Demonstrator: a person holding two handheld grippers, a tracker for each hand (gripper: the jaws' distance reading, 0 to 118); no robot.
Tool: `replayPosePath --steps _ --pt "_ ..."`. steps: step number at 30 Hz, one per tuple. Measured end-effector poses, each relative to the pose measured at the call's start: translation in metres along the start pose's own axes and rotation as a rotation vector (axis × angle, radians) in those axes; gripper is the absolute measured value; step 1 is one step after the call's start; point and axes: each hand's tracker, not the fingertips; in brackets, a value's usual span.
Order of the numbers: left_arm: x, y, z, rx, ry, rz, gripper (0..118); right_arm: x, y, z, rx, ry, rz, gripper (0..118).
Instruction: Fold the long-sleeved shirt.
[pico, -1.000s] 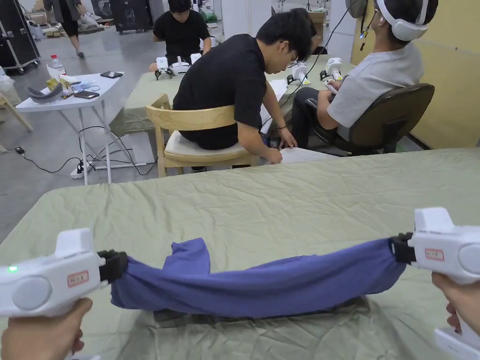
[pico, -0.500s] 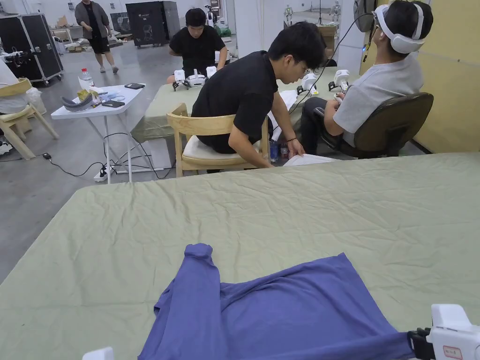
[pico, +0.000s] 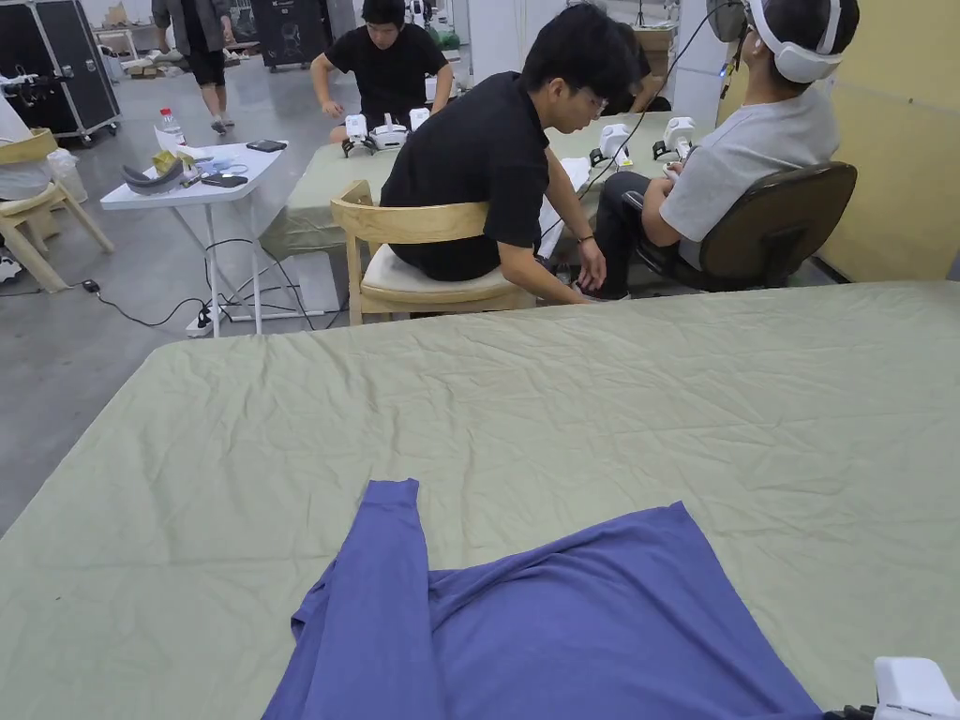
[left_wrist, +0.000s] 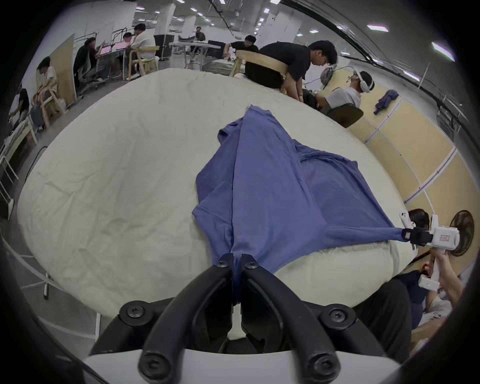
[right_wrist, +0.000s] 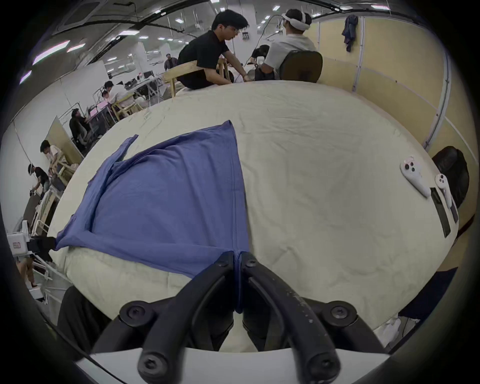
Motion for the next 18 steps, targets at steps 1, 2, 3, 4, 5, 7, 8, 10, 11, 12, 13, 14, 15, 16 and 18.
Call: replayPosePath --steps 1,2,3,4,5,7,8,10,11,12,13,14,15,16,18 --pt "0.001 -0.001 -0.001 -0.003 0.002 -0.004 4 -0.002 -0.002 -0.001 -0.008 -0.004 0.008 6" --pt "0.002 -0.002 -0.003 -0.011 0.01 -0.013 4 -0.002 -0.004 -0.004 -0.017 -0.009 0.021 6" --pt "0.005 -0.003 -0.004 -0.015 0.019 -0.017 4 -0.002 -0.004 -0.006 -0.026 -0.009 0.024 6" --pt "0.005 -0.003 -0.007 -0.023 0.021 -0.021 4 -0.001 -0.005 -0.008 -0.029 -0.008 0.022 6" --pt "0.005 -0.003 -0.009 -0.032 0.027 -0.024 4 -0.004 -0.006 -0.006 -0.034 -0.007 0.017 6" --pt "0.006 -0.003 -0.012 -0.036 0.035 -0.039 7 -0.002 -0.006 -0.007 -0.039 0.003 0.003 6" --pt "0.007 -0.003 -0.011 -0.026 0.051 -0.056 15 -0.002 -0.006 -0.007 -0.042 0.007 0.003 6" --pt "0.01 -0.005 -0.011 -0.049 0.098 -0.097 48 -0.001 -0.007 -0.007 -0.044 0.015 0.006 15" --pt "0.011 -0.006 -0.01 -0.06 0.103 -0.114 60 0.0 -0.007 -0.007 -0.044 0.008 0.01 26" --pt "0.011 -0.008 -0.008 -0.056 0.105 -0.12 60 -0.001 -0.007 -0.007 -0.066 -0.008 0.015 44" --pt "0.011 -0.009 -0.004 -0.046 0.105 -0.127 60 -0.001 -0.008 -0.006 -0.082 -0.022 0.021 54" --pt "0.011 -0.01 0.0 -0.029 0.107 -0.123 60 -0.001 -0.009 -0.004 -0.09 -0.028 0.031 55" --pt "0.01 -0.009 0.004 -0.011 0.11 -0.109 60 -0.001 -0.01 -0.001 -0.086 -0.023 0.033 55" --pt "0.01 -0.007 0.008 0.0 0.105 -0.087 60 -0.001 -0.009 0.003 -0.083 -0.021 0.037 55" --pt "0.012 -0.001 0.019 0.037 0.091 -0.065 60 -0.003 -0.008 0.013 -0.047 -0.035 0.042 55"
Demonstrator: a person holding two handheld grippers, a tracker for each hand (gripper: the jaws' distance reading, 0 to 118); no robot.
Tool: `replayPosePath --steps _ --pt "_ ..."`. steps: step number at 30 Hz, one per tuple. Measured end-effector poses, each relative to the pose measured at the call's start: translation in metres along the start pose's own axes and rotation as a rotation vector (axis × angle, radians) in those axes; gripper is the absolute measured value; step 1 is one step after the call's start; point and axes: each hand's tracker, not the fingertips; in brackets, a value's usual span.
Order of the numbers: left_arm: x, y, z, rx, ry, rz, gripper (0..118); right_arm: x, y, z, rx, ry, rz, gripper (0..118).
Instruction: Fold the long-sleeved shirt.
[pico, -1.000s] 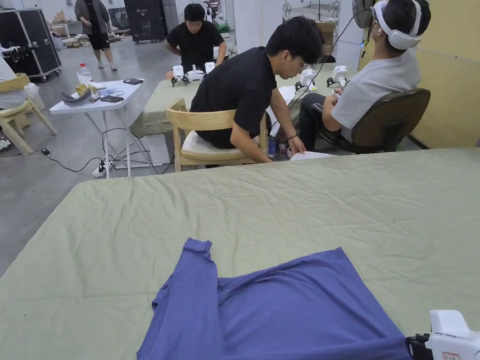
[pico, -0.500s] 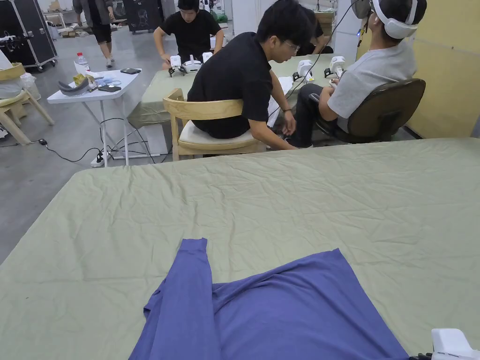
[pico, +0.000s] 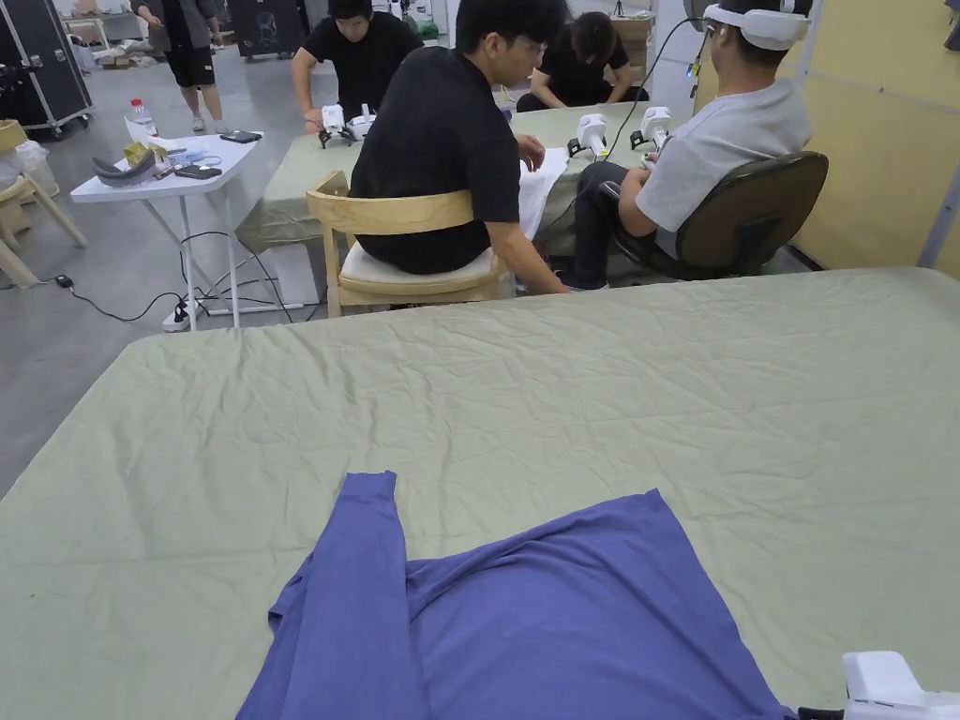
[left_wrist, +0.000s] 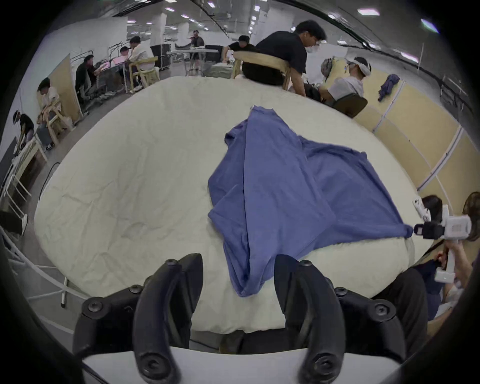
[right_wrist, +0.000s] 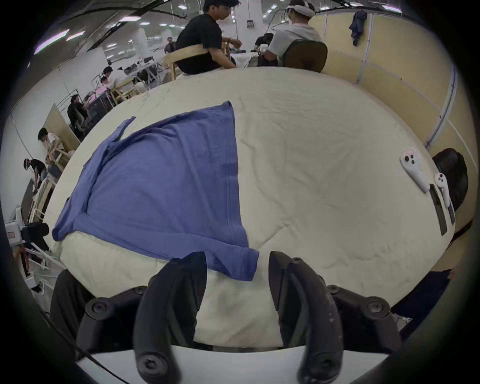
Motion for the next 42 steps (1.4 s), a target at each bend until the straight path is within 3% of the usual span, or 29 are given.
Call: replayPosePath --steps 9,15,17,20,21,25,29,35,38,42 --pt "0.041 0.055 0.054 0.202 0.0 -0.067 60 -0.044 0.044 0.08 0.283 0.013 0.059 55" --pt "0.077 0.089 0.085 0.309 -0.017 -0.127 58 -0.074 0.068 0.118 0.409 0.017 0.019 52" --pt "0.085 0.097 0.092 0.338 -0.049 -0.123 46 -0.082 0.072 0.125 0.433 0.03 0.009 43" --pt "0.099 0.102 0.096 0.349 -0.069 -0.154 14 -0.092 0.074 0.128 0.493 0.108 0.049 5" --pt "0.103 0.103 0.096 0.351 -0.064 -0.166 4 -0.096 0.073 0.129 0.499 0.098 0.05 2" --pt "0.103 0.106 0.09 0.32 -0.147 -0.145 1 -0.104 0.075 0.124 0.485 0.117 0.069 0" --pt "0.101 0.119 0.076 0.297 -0.131 -0.176 0 -0.106 0.08 0.116 0.476 0.107 0.085 0" --pt "0.089 0.18 0.025 0.11 -0.167 -0.223 0 -0.1 0.092 0.088 0.425 0.126 0.079 0" --pt "0.086 0.216 -0.01 0.048 -0.267 -0.185 0 -0.097 0.102 0.069 0.386 0.126 0.062 0" --pt "0.095 0.258 -0.064 0.014 -0.183 -0.251 0 -0.096 0.12 0.042 0.347 0.108 0.084 0"
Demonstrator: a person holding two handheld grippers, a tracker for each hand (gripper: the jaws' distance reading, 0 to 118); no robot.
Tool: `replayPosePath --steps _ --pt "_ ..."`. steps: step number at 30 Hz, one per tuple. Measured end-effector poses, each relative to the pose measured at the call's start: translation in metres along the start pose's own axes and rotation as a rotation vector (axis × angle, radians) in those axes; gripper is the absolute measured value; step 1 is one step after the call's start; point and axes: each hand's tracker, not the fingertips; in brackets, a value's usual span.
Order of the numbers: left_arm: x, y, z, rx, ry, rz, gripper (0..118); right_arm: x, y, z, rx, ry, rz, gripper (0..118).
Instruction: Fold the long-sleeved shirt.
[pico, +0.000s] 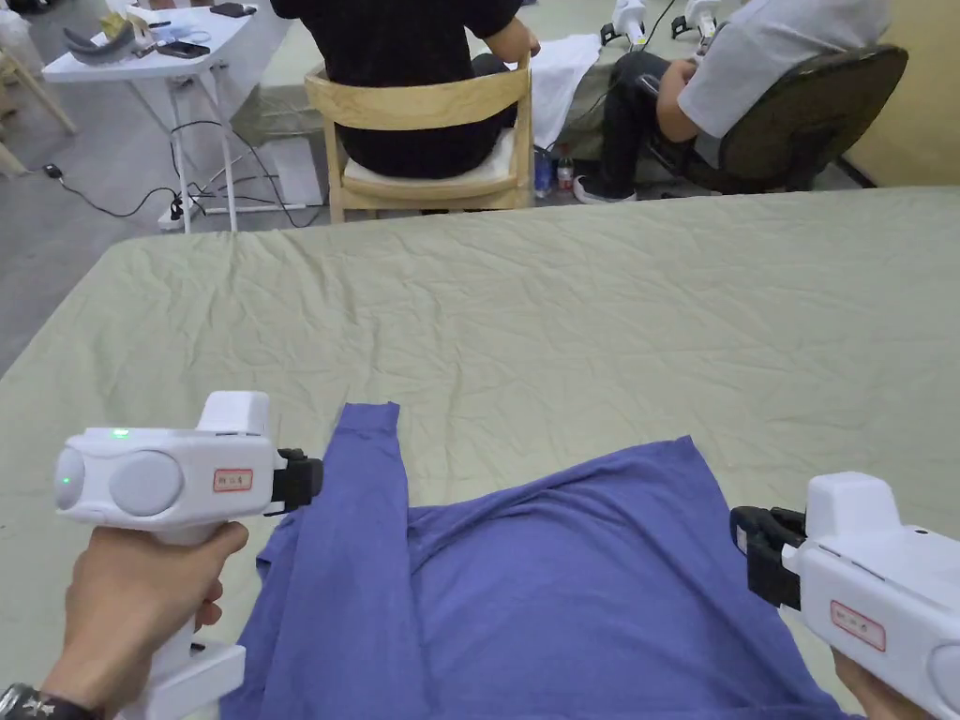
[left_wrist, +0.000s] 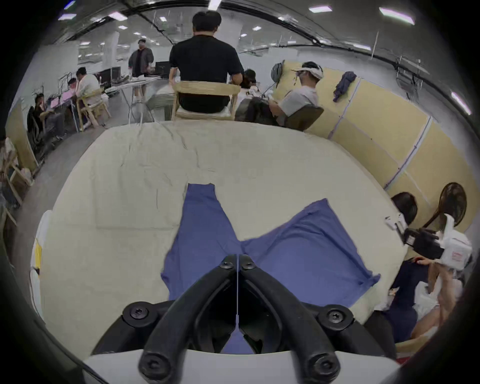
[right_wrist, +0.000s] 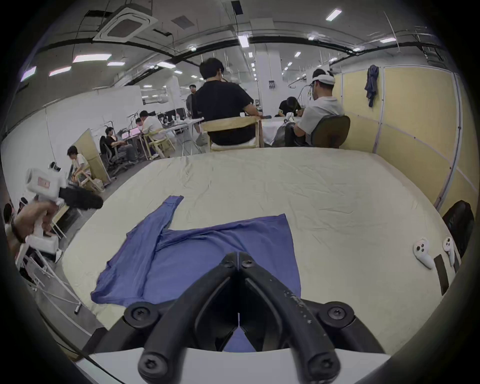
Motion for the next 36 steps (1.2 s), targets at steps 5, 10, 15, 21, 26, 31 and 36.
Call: replayPosePath --steps 5,10,15,21,26,31,36 --pt "-0.015 0.039 -0.067 -0.065 -0.021 -0.004 0 0.008 0.007 -0.033 -0.03 0.002 -0.008 0" --pt "-0.024 0.058 -0.119 -0.087 -0.015 -0.02 26 0.014 0.005 -0.061 -0.072 0.003 -0.015 0" --pt "-0.038 0.063 -0.179 -0.149 0.057 -0.05 65 0.016 -0.003 -0.083 -0.117 0.0 -0.005 0" --pt "-0.047 0.065 -0.232 -0.194 0.062 -0.031 64 0.022 -0.01 -0.1 -0.151 -0.012 -0.003 0" --pt "-0.05 0.062 -0.27 -0.244 0.083 -0.039 57 0.029 -0.016 -0.111 -0.176 -0.02 -0.021 0" --pt "-0.05 0.053 -0.277 -0.233 0.098 -0.038 57 0.034 -0.026 -0.116 -0.204 -0.028 -0.028 0" --pt "-0.051 0.051 -0.267 -0.146 0.116 -0.034 5 0.034 -0.028 -0.115 -0.212 -0.028 -0.039 0"
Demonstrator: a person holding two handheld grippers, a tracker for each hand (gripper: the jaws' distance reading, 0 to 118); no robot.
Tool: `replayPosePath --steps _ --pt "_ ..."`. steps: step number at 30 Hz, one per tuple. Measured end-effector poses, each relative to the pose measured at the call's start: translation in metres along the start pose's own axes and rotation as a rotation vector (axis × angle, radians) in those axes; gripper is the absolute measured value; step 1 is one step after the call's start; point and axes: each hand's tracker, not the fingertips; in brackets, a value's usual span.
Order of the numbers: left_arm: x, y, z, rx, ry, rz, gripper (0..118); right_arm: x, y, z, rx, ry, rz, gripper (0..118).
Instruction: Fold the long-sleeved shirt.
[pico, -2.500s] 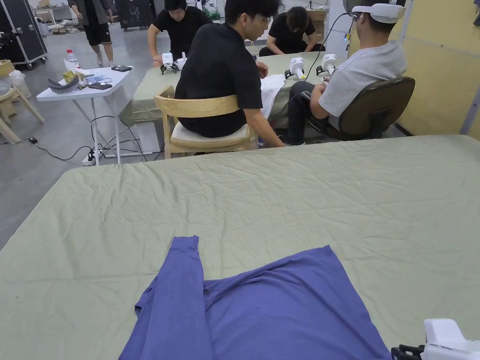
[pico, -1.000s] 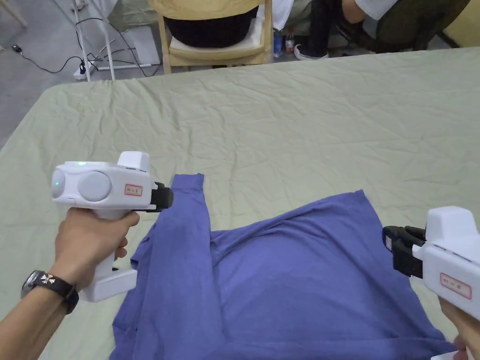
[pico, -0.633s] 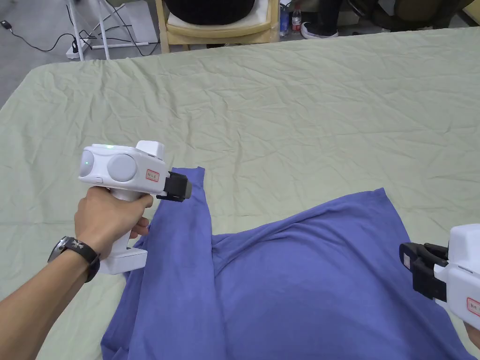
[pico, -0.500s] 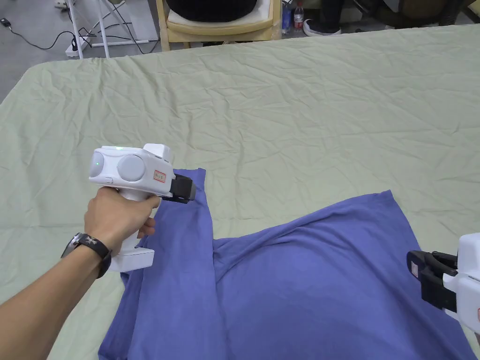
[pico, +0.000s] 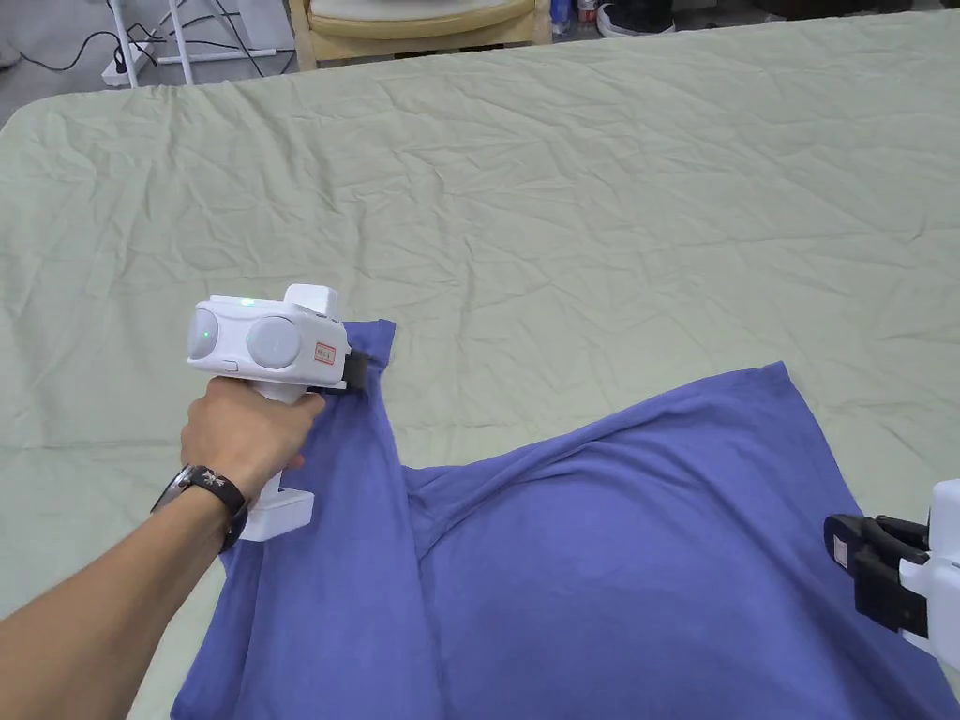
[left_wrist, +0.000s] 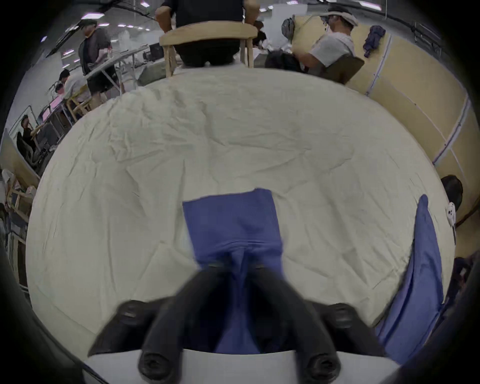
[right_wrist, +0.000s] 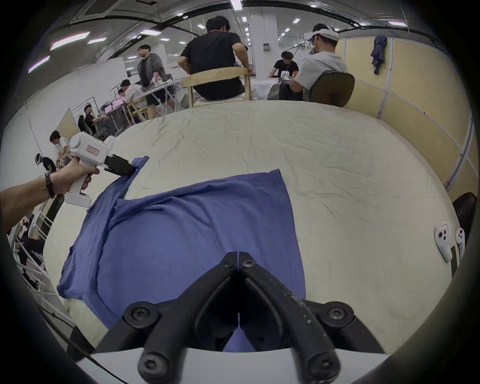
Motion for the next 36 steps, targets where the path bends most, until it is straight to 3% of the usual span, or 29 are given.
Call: replayPosePath --steps 7,12,21,27,33,35,36 --pt "-0.001 -0.004 0.039 0.055 -0.057 0.076 2 -0.003 0.001 0.017 0.024 0.016 -0.02 0" --pt "0.009 -0.026 0.094 0.098 -0.086 0.034 2 -0.007 0.001 0.033 0.053 0.027 -0.033 0" --pt "0.031 -0.123 0.171 0.078 -0.164 0.035 3 -0.019 -0.011 0.058 0.085 0.063 -0.049 0" --pt "0.028 -0.184 0.173 0.012 -0.167 0.06 3 -0.025 -0.016 0.065 0.091 0.077 -0.048 0" --pt "0.016 -0.201 0.149 0.005 -0.097 0.123 3 -0.031 -0.016 0.06 0.08 0.089 -0.039 0" --pt "0.018 -0.203 0.148 0.002 -0.109 0.134 12 -0.032 -0.016 0.059 0.076 0.088 -0.037 0" --pt "0.018 -0.202 0.148 0.0 -0.107 0.131 38 -0.032 -0.016 0.059 0.072 0.092 -0.038 0"
